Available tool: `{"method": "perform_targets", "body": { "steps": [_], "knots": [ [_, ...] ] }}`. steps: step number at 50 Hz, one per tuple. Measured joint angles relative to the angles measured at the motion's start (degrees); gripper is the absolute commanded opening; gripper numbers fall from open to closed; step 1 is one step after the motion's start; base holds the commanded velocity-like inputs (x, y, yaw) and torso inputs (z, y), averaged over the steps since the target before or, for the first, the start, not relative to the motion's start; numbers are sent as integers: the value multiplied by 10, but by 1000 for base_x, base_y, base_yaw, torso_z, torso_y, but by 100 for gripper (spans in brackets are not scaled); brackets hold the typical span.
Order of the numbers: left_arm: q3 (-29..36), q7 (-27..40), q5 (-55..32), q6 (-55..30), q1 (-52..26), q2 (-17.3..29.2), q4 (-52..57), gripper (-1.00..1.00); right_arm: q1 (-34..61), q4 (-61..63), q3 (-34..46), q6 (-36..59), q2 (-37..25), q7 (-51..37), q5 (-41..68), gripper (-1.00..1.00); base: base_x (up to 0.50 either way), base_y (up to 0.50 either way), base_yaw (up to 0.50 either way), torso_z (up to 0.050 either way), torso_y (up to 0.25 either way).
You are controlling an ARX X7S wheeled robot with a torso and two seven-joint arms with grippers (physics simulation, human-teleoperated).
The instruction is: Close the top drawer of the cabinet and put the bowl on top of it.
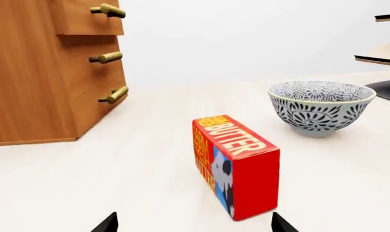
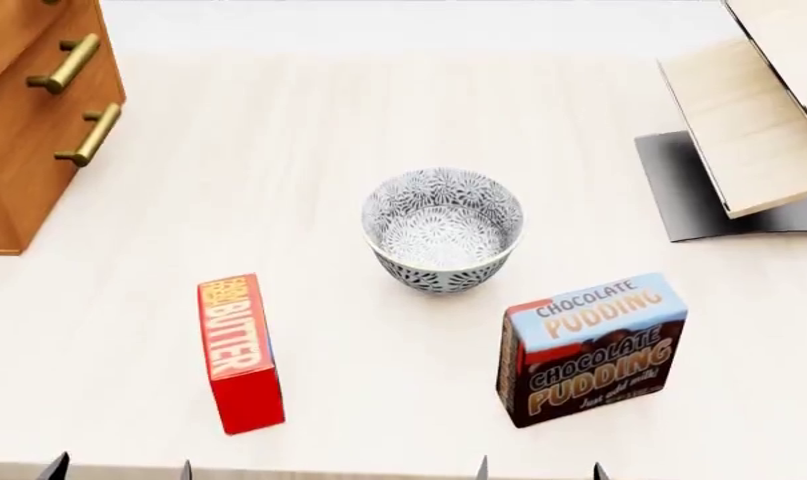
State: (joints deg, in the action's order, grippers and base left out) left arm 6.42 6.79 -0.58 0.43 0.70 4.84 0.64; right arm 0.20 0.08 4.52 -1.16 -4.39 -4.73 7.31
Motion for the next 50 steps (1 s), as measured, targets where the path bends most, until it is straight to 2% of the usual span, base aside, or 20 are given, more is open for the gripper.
{"method": "perform_targets", "body": {
  "steps": [35, 42, 45, 50],
  "knots": [
    [24, 28, -10, -1, 0, 22, 4, 100, 4, -5, 25, -3, -21, -26, 19, 100, 0, 0, 0, 49, 104],
    [27, 28, -20, -17, 5, 26, 22, 100, 2, 0, 32, -4, -26, -30, 18, 100, 0, 0, 0, 11, 0],
    [26, 22, -34, -39, 12, 33, 53, 100, 0, 16, 30, 18, -32, -31, 30, 100, 0, 0, 0, 0, 0],
    [17, 18, -60, -110, 20, 54, 137, 100, 4, 99, 16, 116, -53, -47, 72, 100, 0, 0, 0, 0, 0]
  ]
}}
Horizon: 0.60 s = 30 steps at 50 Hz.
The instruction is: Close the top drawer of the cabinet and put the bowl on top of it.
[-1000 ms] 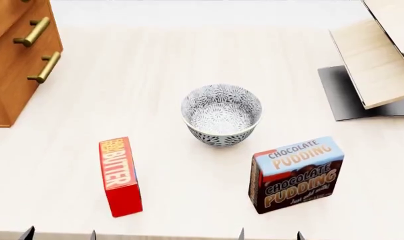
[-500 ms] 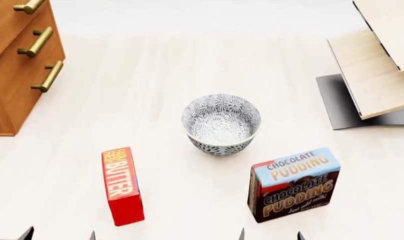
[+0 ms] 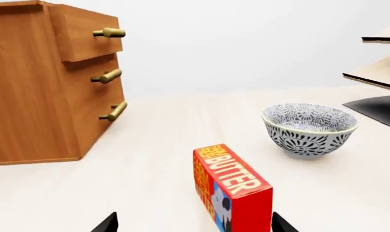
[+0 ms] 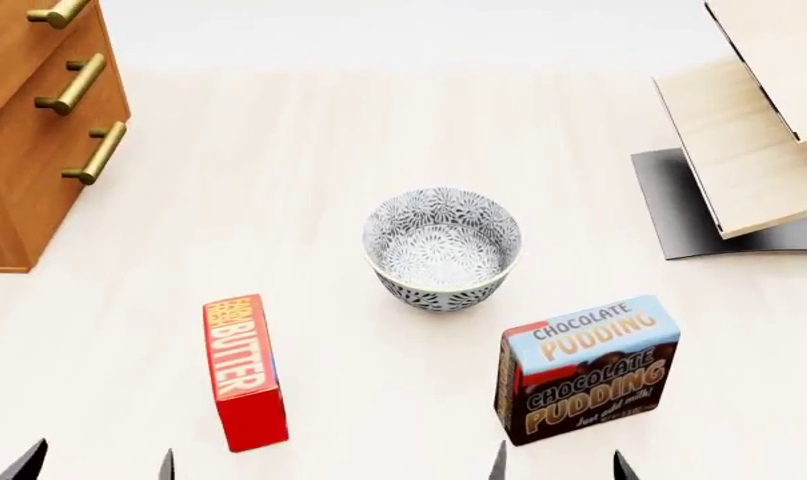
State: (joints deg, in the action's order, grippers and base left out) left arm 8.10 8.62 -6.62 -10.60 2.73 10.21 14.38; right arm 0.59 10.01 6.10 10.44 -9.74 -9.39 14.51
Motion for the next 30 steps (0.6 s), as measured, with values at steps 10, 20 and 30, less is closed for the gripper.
{"method": "perform_targets", "body": {
  "steps": [10, 20, 30],
  "knots": [
    [-77, 19, -101, -278, -86, 46, 201, 100, 68, 205, -91, 280, -63, -66, 169, 100, 0, 0, 0, 0, 0],
    [-176, 38, -202, -514, -196, 65, 339, 100, 159, 326, -229, 506, -115, -162, 392, 100, 0, 0, 0, 0, 0],
    [-235, 54, -262, -638, -252, 69, 400, 100, 205, 372, -322, 608, -148, -258, 579, 100, 0, 0, 0, 0, 0]
  ]
}}
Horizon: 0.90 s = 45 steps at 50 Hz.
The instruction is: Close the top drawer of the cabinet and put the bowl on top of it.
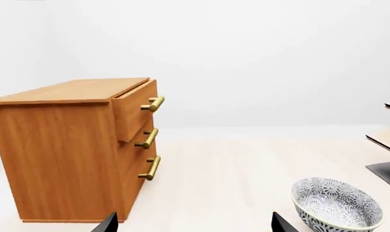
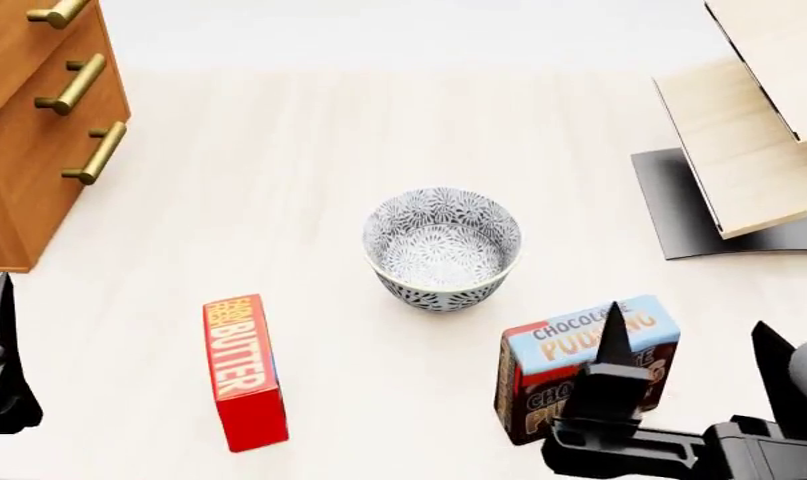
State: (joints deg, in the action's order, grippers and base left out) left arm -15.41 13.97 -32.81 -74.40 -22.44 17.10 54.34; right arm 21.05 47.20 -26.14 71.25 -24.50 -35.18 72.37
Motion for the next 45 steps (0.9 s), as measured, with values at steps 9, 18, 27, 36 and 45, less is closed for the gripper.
{"method": "perform_targets", "body": {
  "steps": [9, 18, 27, 36, 45],
  "knots": [
    [-38, 28, -58, -59, -28, 12, 31, 100, 5, 21, -44, 26, -15, -31, 75, 100, 64, 0, 0, 0, 0],
    [-49, 50, -92, -73, -38, 29, 37, 100, 0, 29, -70, 28, -23, -28, 96, 100, 339, 0, 0, 0, 0],
    [-38, 63, -99, -55, -29, 45, 33, 100, -4, 30, -73, 23, -23, -13, 85, 100, 368, 0, 0, 0, 0],
    [-20, 69, -93, -24, -10, 59, 24, 100, -7, 33, -65, 17, -21, -1, 67, 100, 438, 0, 0, 0, 0],
    [-11, 73, -90, -3, 5, 67, 17, 100, -9, 34, -59, 13, -23, 1, 61, 100, 490, 0, 0, 0, 0]
  ]
}}
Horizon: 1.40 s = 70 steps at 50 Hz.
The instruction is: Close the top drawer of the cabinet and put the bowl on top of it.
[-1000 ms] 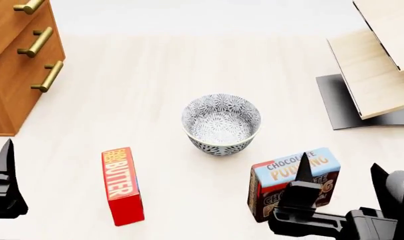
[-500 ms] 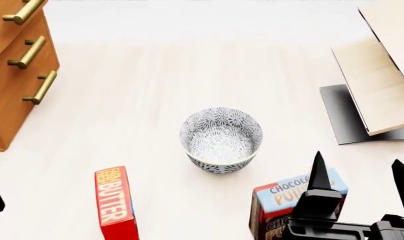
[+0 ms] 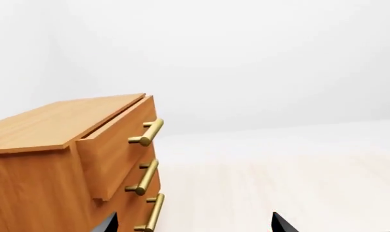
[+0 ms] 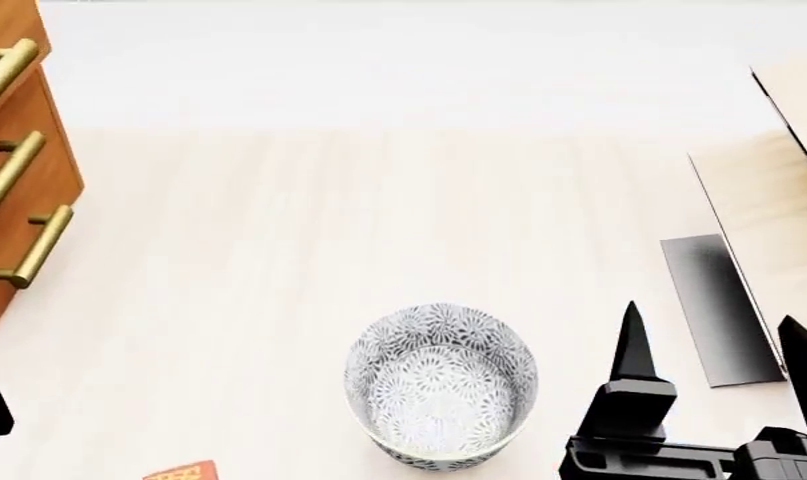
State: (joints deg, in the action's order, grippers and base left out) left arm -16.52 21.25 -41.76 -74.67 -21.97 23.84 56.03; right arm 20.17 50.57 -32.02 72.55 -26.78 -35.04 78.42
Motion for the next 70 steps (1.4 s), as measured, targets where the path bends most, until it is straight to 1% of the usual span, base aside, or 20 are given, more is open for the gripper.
{"method": "perform_targets", "body": {
  "steps": [15, 24, 35, 54, 65, 70],
  "knots": [
    [-16, 8, -21, 4, 9, 9, 5, 100, 1, 3, -1, -6, -8, -20, 23, 100, 492, 0, 0, 0, 1],
    [-13, 10, -23, 17, 16, 16, -1, 100, 1, 1, 5, -11, -8, -20, 19, 100, 491, 0, 0, 0, 2],
    [0, 15, -18, 32, 23, 21, -8, 100, -6, -3, 4, -24, -5, -10, 10, 100, 0, 0, 0, 0, 0],
    [13, 29, -28, 36, 21, 24, -9, 100, -16, -2, -6, -38, -14, -11, 21, 100, 0, 0, 0, 0, 0],
    [27, 41, -41, 19, -22, 23, -28, 100, -23, -2, -4, -45, -15, -6, 14, 100, 0, 0, 0, 0, 0],
    [53, 41, -24, 33, -43, 27, -53, 100, -27, -2, -5, -48, -15, -2, 11, 100, 0, 0, 0, 0, 0]
  ]
}}
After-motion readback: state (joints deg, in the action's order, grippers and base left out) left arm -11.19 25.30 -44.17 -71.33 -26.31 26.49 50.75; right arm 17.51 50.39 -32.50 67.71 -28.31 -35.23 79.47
